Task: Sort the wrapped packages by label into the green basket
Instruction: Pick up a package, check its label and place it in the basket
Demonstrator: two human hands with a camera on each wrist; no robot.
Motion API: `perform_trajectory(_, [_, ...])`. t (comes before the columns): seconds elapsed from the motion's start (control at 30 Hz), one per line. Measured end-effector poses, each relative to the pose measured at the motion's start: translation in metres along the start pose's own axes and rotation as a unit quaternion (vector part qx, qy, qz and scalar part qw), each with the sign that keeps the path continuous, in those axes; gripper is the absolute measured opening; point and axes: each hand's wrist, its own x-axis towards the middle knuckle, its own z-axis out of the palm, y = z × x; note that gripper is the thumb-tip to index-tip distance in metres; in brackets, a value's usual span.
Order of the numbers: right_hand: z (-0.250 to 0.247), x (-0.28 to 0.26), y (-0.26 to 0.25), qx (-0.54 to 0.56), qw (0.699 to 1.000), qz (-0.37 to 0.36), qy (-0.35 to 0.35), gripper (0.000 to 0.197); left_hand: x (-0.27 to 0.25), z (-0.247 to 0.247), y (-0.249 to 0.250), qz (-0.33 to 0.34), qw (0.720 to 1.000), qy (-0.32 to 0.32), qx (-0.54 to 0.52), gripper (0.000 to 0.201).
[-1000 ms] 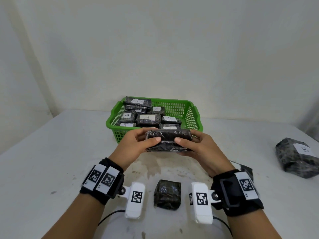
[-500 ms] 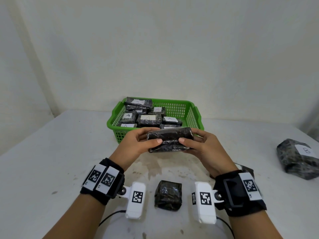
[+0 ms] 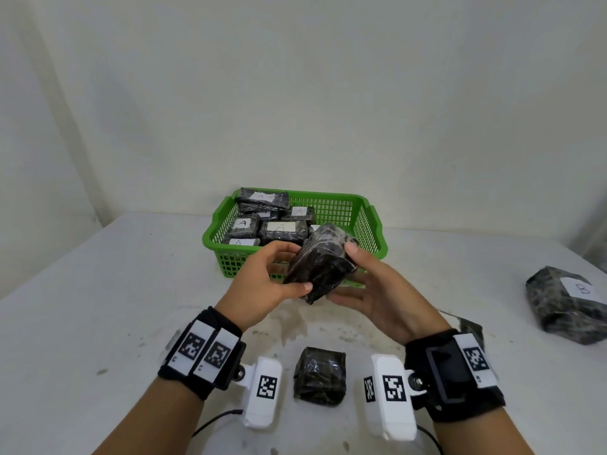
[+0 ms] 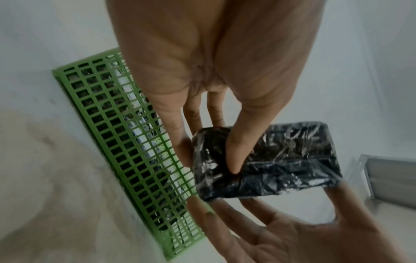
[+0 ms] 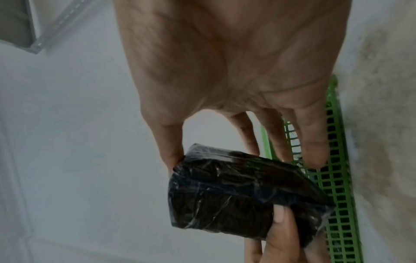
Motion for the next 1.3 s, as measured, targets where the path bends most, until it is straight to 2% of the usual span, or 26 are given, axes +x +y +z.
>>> perform_trajectory(0.1, [0.005,-0.002,0.000,0.006,0.999,0.027,-0.020,0.032,-0.001,0.006,0.001,0.004,1.000,0.000,-0.008,0.057])
perform_trajectory(0.2, [0.006,-0.001,0.000,-0.022,0.999,-0.007,-0.028,0.034,-0.002,0.002,0.003,-0.007,0.998,-0.057,-0.027,0.068])
perform_trajectory(0.27, [0.004,0.001,0.001,-0.043,0.998,-0.032,-0.024,0.046,-0.004,-0.001,0.006,-0.029,0.990,-0.108,-0.085,0.081])
perform_trajectory(0.37, [-0.001,0.005,0.003,-0.053,0.997,-0.049,-0.015,0.059,-0.005,0.001,0.004,-0.052,0.980,-0.152,-0.117,0.104])
perform_trajectory(0.47, [-0.005,0.005,0.003,-0.066,0.996,-0.058,-0.026,0.060,-0.007,0.006,0.007,-0.067,0.967,-0.163,-0.184,0.104])
perform_trajectory(0.57, [-0.004,0.006,0.003,-0.099,0.993,-0.059,-0.027,0.072,-0.006,0.009,0.010,-0.072,0.964,-0.141,-0.211,0.079])
perform_trajectory(0.63, [-0.001,0.006,0.005,-0.104,0.993,-0.049,-0.022,0.080,-0.005,0.010,0.009,-0.073,0.969,-0.113,-0.209,0.075])
perform_trajectory(0.73, [0.005,0.004,0.005,-0.099,0.994,-0.038,-0.038,0.061,-0.004,0.010,0.009,-0.066,0.970,-0.085,-0.219,0.076])
perform_trajectory(0.87, [0.007,0.002,0.004,-0.054,0.997,-0.052,-0.025,0.066,-0.004,0.010,0.009,-0.062,0.965,-0.104,-0.234,0.090])
perform_trajectory(0.97, [0.007,0.004,0.005,-0.043,0.998,-0.052,-0.016,0.065,-0.004,0.011,0.009,-0.064,0.965,-0.107,-0.231,0.072])
perform_trajectory(1.07, [0.009,0.002,0.004,-0.037,0.998,-0.032,-0.036,0.046,-0.003,0.010,0.009,-0.063,0.969,-0.084,-0.225,0.068])
perform_trajectory(1.17, [0.008,0.003,0.005,-0.025,0.998,-0.039,-0.044,0.044,-0.005,0.007,0.010,-0.060,0.965,-0.103,-0.235,0.083])
perform_trajectory(1.2, [0.007,0.005,0.006,-0.026,0.998,-0.046,-0.035,0.053,-0.006,0.006,0.012,-0.063,0.964,-0.115,-0.233,0.089])
perform_trajectory(1.23, [0.006,0.006,0.008,-0.034,0.998,-0.049,-0.025,0.072,-0.006,0.005,0.012,-0.064,0.963,-0.124,-0.230,0.090])
perform_trajectory(1.3, [0.005,0.008,0.010,-0.049,0.998,-0.043,-0.015,0.117,-0.006,0.005,0.012,-0.060,0.964,-0.124,-0.228,0.079])
